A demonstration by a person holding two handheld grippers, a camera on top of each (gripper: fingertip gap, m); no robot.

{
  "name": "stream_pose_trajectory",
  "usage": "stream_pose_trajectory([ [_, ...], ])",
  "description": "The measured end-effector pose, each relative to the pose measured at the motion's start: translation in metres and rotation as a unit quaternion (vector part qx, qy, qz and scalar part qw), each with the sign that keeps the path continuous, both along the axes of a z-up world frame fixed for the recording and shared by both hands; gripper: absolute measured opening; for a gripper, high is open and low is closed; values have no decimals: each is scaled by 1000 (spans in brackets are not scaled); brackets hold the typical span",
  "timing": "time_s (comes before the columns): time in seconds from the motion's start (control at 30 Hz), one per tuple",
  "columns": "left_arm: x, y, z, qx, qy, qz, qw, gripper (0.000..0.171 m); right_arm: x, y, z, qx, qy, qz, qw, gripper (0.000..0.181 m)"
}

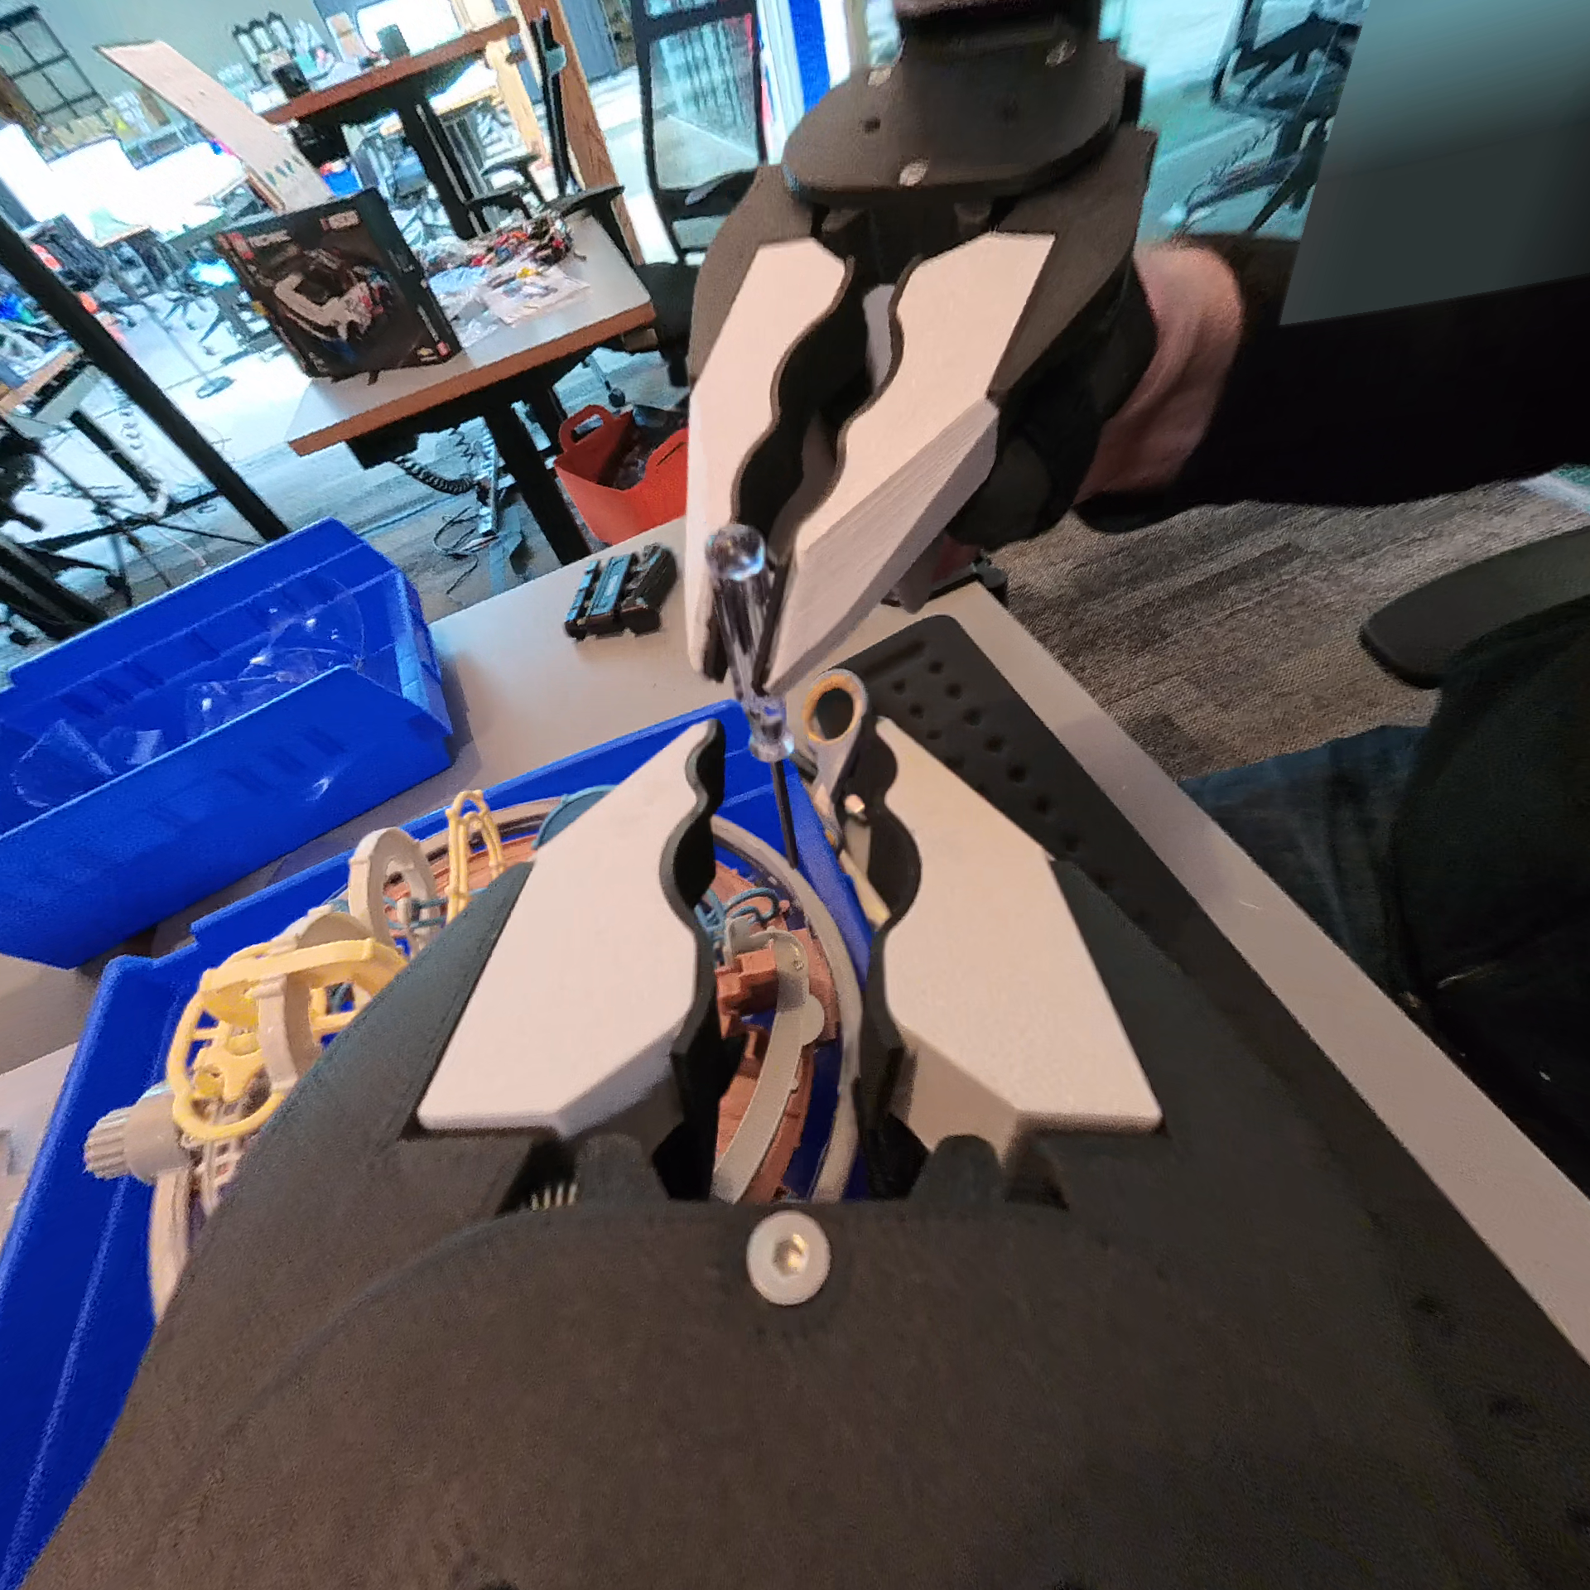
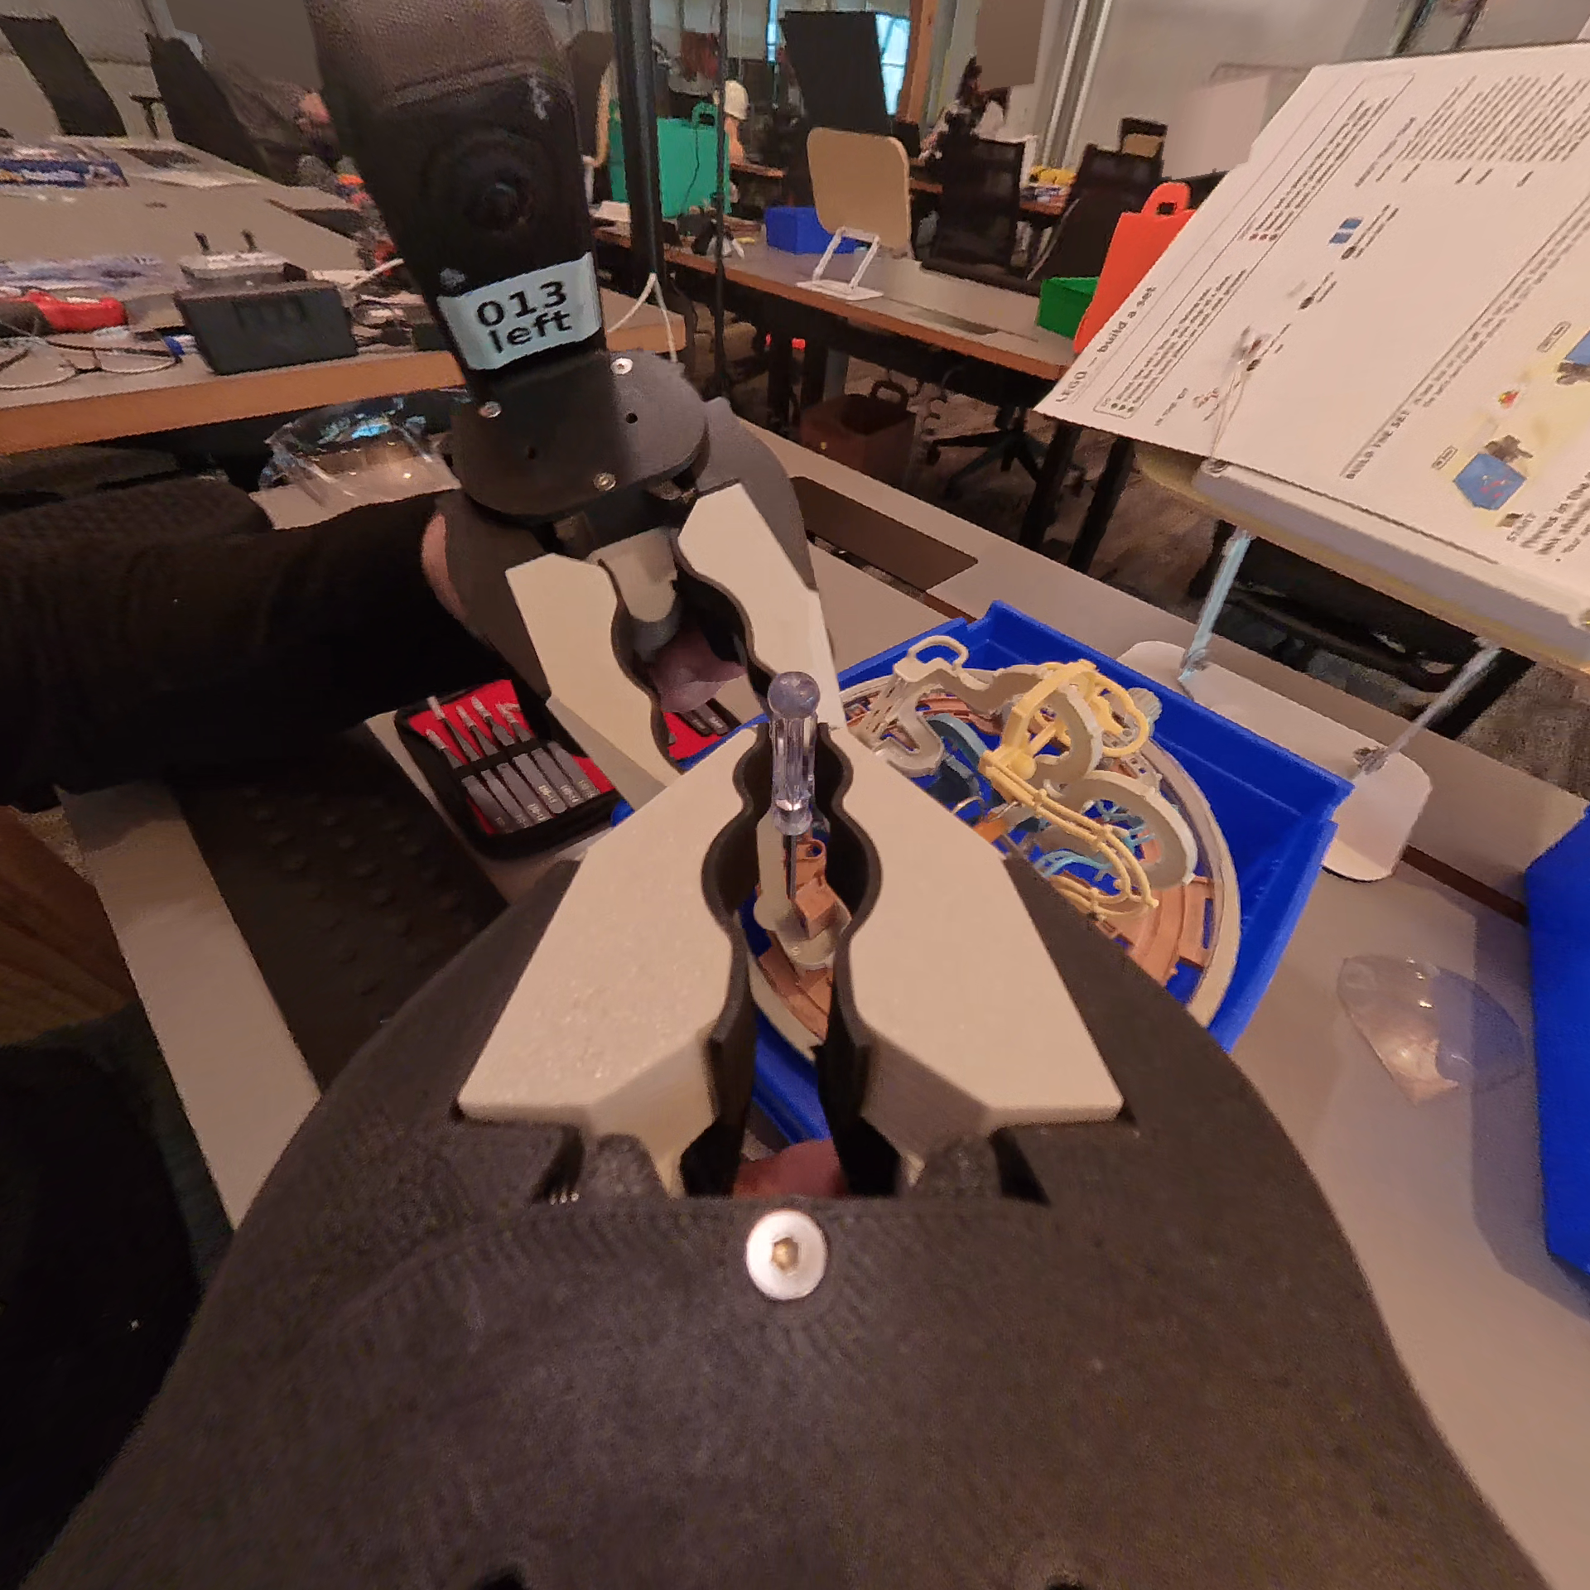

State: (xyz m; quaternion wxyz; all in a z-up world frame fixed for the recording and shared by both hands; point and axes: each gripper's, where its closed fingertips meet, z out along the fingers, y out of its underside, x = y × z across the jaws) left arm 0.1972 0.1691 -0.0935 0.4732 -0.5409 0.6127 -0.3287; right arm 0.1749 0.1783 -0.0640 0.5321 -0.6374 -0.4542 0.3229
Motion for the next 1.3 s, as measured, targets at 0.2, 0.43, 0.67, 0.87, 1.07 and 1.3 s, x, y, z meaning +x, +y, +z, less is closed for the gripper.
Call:
stream_pose_trajectory([
  [0.2,2,-1,3,-16,-18,-10,1000,7,-6,-7,1,0,29,33,999,7],
  [0.43,3,3,-9,-10,10,-5,1000,7,-6,-2,1,15,50,-1,999,8],
  [0.67,2,4,-22,-29,41,-14,999,11,-6,0,-12,20,37,-12,999,7],
  [0.87,-1,5,-31,-37,63,-15,997,16,-7,3,-25,19,34,-19,999,8],
  [1.07,0,7,-39,-32,76,-17,996,8,-9,4,-33,16,36,-19,999,8],
  [1.3,0,8,-42,-32,78,-18,996,8,-9,5,-36,21,32,-23,999,7],
])
